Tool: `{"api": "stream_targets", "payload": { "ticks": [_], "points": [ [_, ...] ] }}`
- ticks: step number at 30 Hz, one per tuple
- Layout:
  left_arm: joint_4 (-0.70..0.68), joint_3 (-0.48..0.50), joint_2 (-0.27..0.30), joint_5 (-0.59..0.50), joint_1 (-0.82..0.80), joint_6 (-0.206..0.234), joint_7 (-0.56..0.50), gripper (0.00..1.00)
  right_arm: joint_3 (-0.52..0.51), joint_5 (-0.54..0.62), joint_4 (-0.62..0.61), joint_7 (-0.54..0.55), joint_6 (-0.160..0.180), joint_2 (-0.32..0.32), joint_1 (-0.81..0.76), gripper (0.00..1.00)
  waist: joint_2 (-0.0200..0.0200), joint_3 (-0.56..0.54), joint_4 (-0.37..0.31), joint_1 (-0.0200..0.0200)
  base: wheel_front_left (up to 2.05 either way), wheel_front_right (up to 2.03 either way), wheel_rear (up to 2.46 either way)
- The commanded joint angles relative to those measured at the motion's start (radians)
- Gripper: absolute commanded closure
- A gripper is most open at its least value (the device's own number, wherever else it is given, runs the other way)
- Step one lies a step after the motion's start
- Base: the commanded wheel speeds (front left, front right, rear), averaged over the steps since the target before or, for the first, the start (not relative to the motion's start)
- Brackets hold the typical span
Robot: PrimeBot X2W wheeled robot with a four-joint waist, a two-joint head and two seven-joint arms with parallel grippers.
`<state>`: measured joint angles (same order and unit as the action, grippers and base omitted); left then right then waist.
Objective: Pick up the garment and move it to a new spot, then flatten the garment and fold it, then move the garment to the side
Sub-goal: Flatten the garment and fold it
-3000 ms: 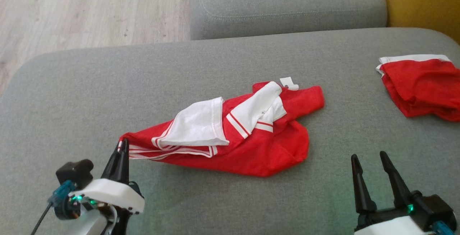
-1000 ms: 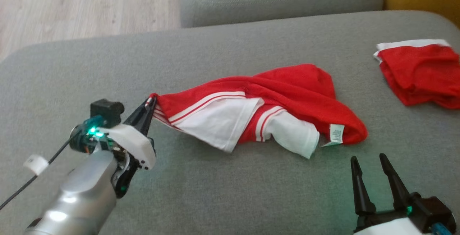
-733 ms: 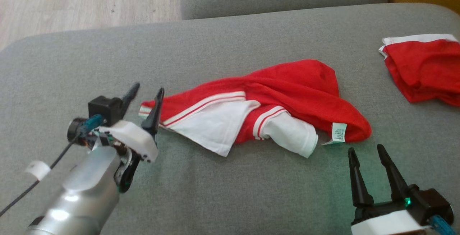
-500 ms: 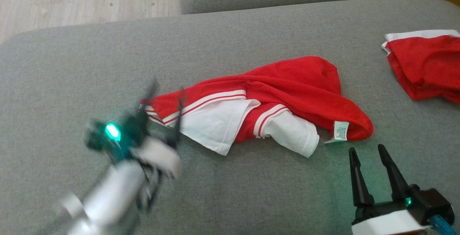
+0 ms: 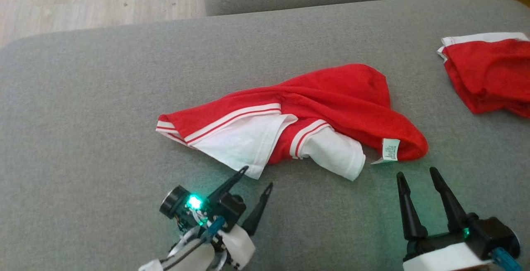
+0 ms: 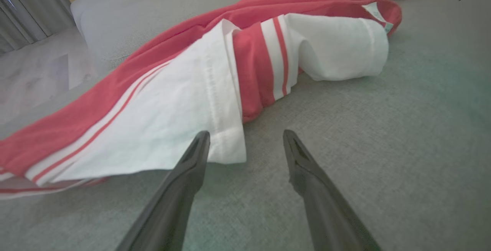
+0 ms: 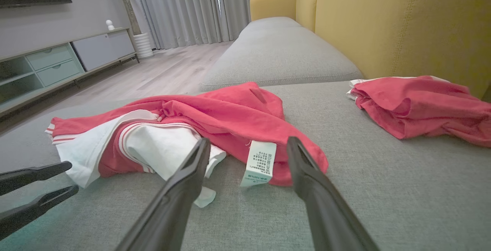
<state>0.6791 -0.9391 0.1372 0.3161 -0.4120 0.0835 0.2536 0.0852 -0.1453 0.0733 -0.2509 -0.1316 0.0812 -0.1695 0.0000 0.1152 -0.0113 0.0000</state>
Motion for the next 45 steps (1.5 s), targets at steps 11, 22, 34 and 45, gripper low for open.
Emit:
{"api": "stream_targets", "payload": {
  "ticks": [11, 22, 34, 45],
  "points": [
    [0.246, 0.039, -0.068, 0.047, -0.113, -0.028, 0.006, 0.00, 0.037, -0.005, -0.027, -0.011, 0.001, 0.035, 0.042, 0.00, 0.0000, 0.012, -0.033, 0.0000, 0.00, 0.00, 0.00],
    [0.215, 0.087, -0.084, 0.100, -0.120, -0.050, 0.008, 0.00, 0.030, -0.005, -0.024, -0.011, 0.001, 0.036, 0.049, 0.00, 0.0000, 0.020, -0.044, 0.0000, 0.00, 0.00, 0.00],
    [0.162, 0.135, -0.068, 0.126, -0.049, -0.063, 0.008, 0.07, 0.027, -0.005, -0.021, -0.011, 0.001, 0.021, 0.042, 0.00, 0.0000, 0.001, -0.056, 0.0000, 0.00, 0.00, 0.00],
    [0.152, 0.150, -0.063, 0.127, -0.033, -0.063, 0.008, 1.00, 0.025, -0.004, -0.018, -0.011, 0.001, 0.021, 0.043, 0.00, 0.0000, -0.006, -0.066, 0.0000, 0.00, 0.00, 0.00]
  ]
}}
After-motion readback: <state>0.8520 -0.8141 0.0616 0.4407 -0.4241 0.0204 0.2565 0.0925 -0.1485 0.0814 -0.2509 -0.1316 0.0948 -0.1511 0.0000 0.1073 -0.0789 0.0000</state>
